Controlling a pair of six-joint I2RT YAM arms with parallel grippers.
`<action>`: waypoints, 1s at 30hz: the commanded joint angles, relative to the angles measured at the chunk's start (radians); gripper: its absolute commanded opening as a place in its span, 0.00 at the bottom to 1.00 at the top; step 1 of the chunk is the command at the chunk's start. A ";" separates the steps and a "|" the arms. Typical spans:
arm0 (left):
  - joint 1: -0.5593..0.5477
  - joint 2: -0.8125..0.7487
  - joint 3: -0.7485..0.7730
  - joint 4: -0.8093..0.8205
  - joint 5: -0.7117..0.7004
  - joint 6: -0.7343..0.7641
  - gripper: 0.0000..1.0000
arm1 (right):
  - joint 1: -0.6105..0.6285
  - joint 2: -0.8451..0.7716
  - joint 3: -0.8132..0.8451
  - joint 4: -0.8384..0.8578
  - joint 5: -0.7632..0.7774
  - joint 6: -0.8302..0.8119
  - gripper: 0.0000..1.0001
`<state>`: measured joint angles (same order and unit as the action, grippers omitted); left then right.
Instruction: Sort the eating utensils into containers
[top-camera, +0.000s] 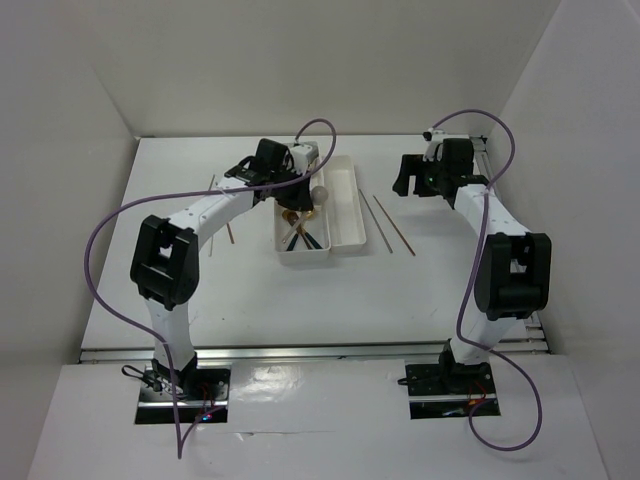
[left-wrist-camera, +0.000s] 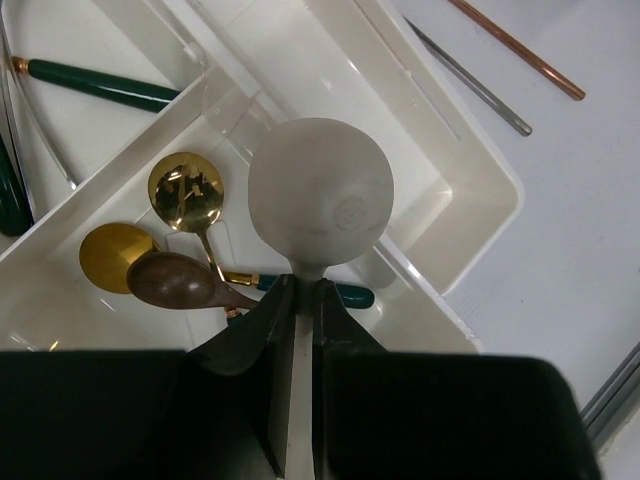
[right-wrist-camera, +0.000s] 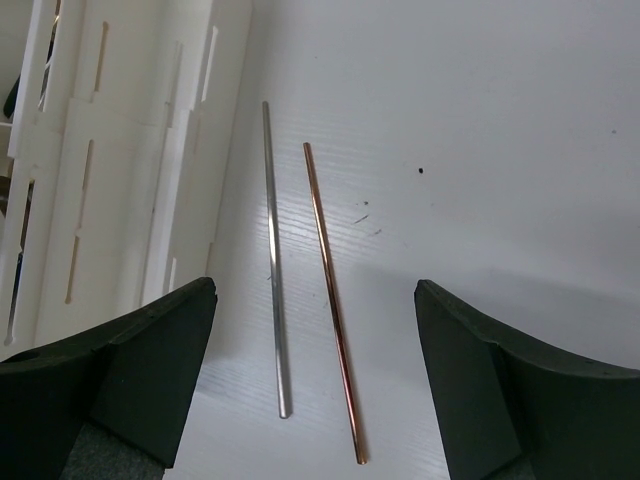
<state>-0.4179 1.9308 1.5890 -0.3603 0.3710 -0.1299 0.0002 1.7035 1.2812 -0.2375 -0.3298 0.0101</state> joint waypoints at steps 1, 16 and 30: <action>-0.005 0.013 -0.023 0.055 -0.021 0.023 0.00 | -0.011 -0.027 -0.002 -0.006 -0.014 0.010 0.87; 0.004 -0.007 -0.077 0.061 -0.050 0.012 0.00 | -0.011 -0.018 -0.002 -0.016 -0.032 0.010 0.87; 0.004 0.050 0.008 -0.026 -0.089 0.047 0.57 | -0.011 0.001 0.017 -0.016 -0.051 0.010 0.86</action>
<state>-0.4175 1.9919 1.5776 -0.3836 0.2913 -0.1032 -0.0048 1.7042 1.2816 -0.2493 -0.3622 0.0105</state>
